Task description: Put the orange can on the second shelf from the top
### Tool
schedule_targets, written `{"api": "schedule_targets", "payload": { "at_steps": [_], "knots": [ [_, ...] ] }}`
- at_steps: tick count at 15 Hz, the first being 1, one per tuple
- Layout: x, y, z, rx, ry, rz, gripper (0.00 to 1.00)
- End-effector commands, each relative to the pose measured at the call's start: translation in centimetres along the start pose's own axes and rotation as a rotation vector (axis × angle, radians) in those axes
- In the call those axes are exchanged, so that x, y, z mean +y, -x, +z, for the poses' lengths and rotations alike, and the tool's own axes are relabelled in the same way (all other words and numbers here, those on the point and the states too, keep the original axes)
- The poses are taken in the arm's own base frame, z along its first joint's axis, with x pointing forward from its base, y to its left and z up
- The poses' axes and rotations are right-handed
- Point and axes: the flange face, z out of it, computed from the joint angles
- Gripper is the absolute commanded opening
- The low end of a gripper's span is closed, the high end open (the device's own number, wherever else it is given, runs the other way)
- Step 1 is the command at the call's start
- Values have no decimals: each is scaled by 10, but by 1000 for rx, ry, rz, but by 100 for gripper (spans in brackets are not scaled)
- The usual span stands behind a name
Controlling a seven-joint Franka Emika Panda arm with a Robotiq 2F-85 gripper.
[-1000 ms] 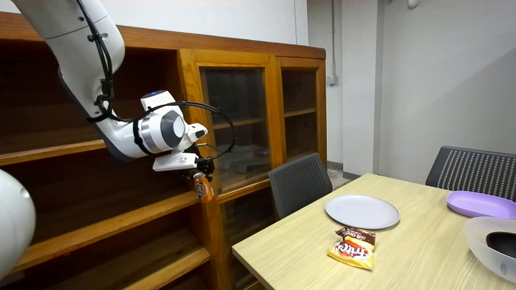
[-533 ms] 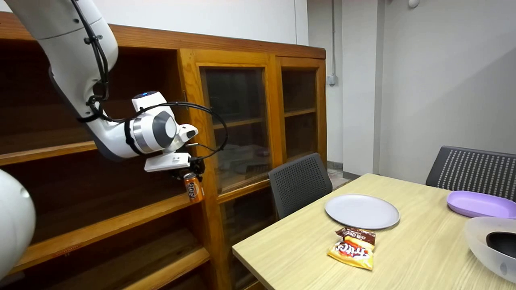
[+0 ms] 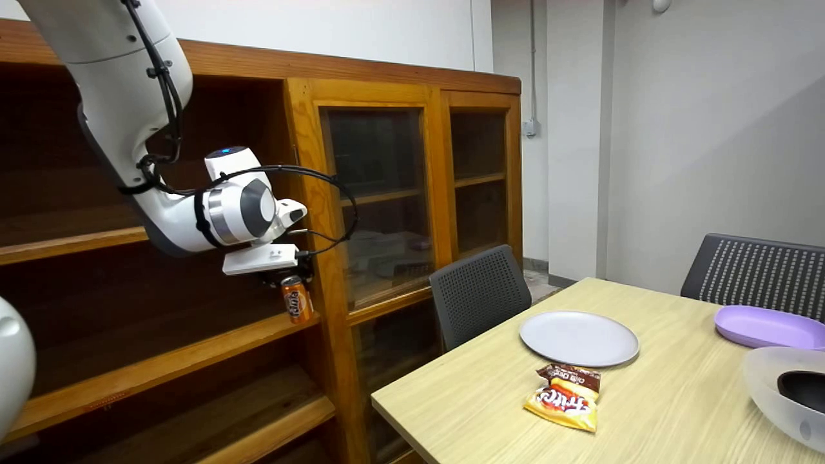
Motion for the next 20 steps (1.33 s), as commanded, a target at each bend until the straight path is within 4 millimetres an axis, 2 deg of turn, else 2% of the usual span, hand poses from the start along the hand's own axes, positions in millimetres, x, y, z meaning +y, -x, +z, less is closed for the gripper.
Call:
{"api": "schedule_targets", "payload": {
  "at_steps": [1, 20],
  "knots": [
    [-6, -16, -3, 0, -23, -66, 38],
    [-55, -54, 18, 26, -114, -223, 38]
  ]
}}
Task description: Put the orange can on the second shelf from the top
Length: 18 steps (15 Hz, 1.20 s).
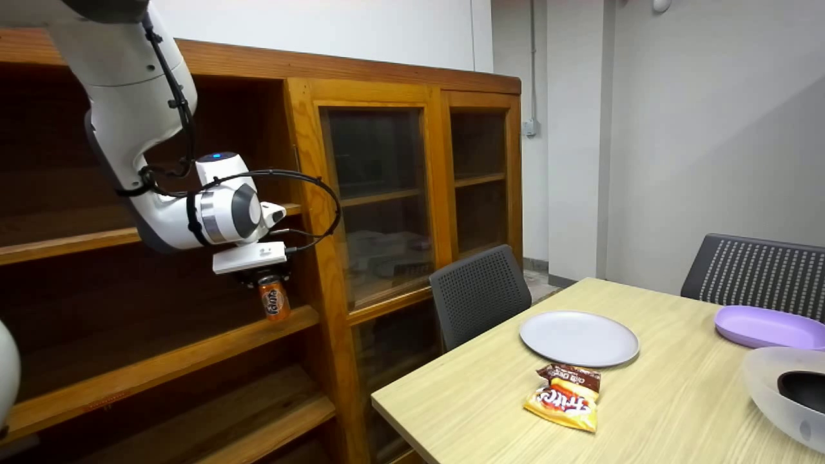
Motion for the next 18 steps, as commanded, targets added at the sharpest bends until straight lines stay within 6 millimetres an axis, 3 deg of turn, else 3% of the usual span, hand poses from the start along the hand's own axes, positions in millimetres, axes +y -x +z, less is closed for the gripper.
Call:
{"api": "schedule_targets", "payload": {
  "at_steps": [1, 18],
  "knots": [
    [0, -15, 0, 18, -23, -26, 38],
    [-8, -26, 20, 39, -65, -61, 38]
  ]
}}
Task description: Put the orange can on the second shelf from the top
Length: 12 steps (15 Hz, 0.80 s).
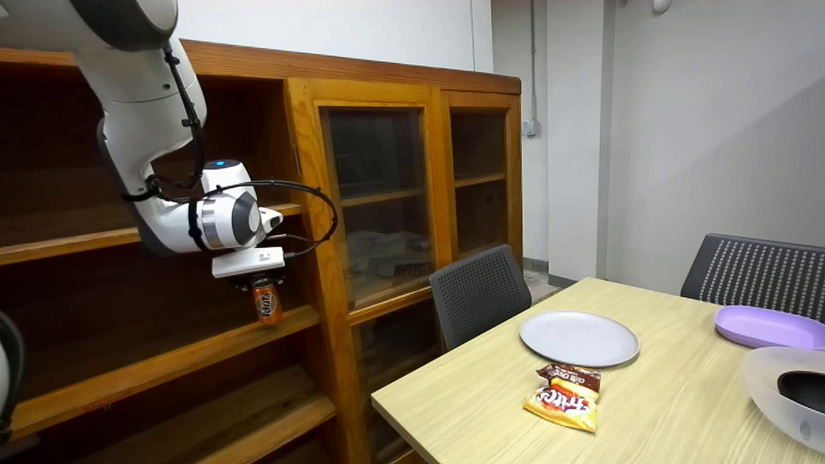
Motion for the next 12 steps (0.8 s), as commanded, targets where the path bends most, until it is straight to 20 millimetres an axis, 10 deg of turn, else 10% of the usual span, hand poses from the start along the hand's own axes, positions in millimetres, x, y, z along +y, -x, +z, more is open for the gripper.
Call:
{"api": "schedule_targets", "payload": {
  "at_steps": [1, 12],
  "knots": [
    [4, -15, 3, 23, -11, -25, 38],
    [5, -23, 13, 26, -18, -23, 38]
  ]
}}
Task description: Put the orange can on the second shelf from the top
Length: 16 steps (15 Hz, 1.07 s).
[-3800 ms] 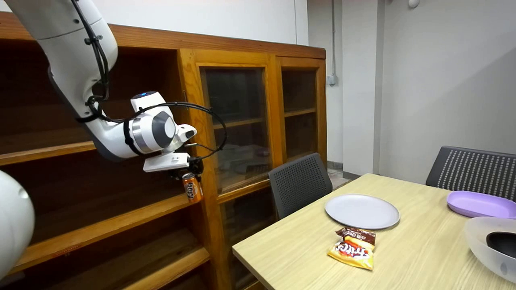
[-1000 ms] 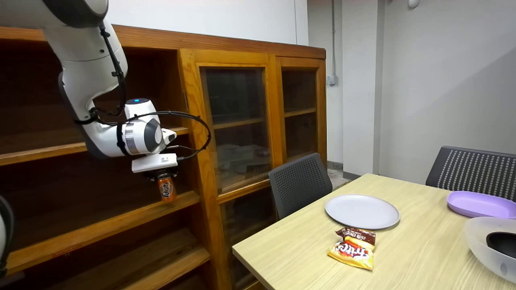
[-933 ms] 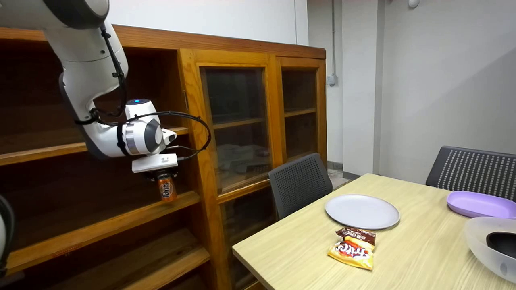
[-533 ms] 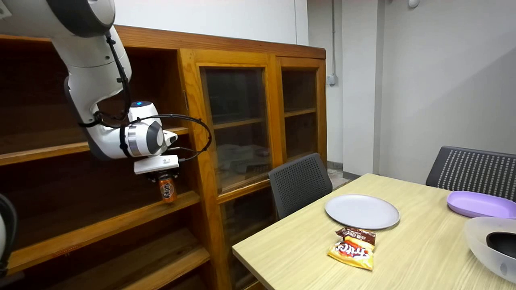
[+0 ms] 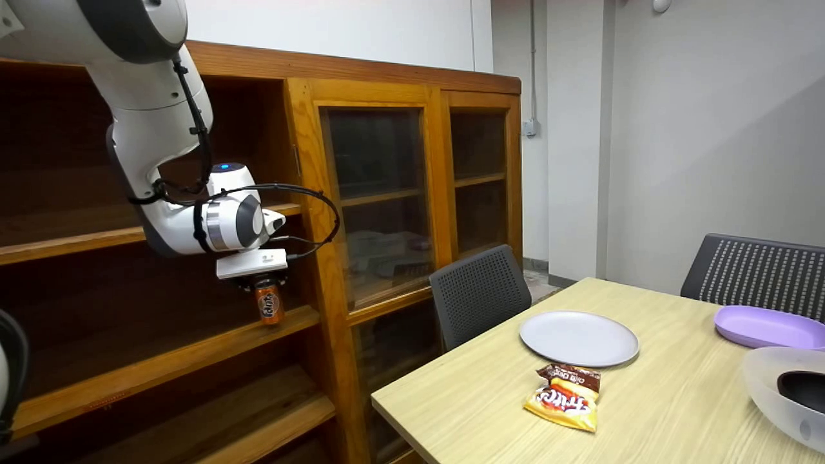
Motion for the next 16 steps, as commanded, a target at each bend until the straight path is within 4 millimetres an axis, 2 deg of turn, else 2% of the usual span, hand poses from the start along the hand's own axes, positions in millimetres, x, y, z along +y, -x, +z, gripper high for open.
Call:
{"api": "schedule_targets", "payload": {
  "at_steps": [1, 16],
  "knots": [
    [1, -18, 4, 19, -15, -25, 38],
    [4, -16, 19, -1, -21, -24, 38]
  ]
}}
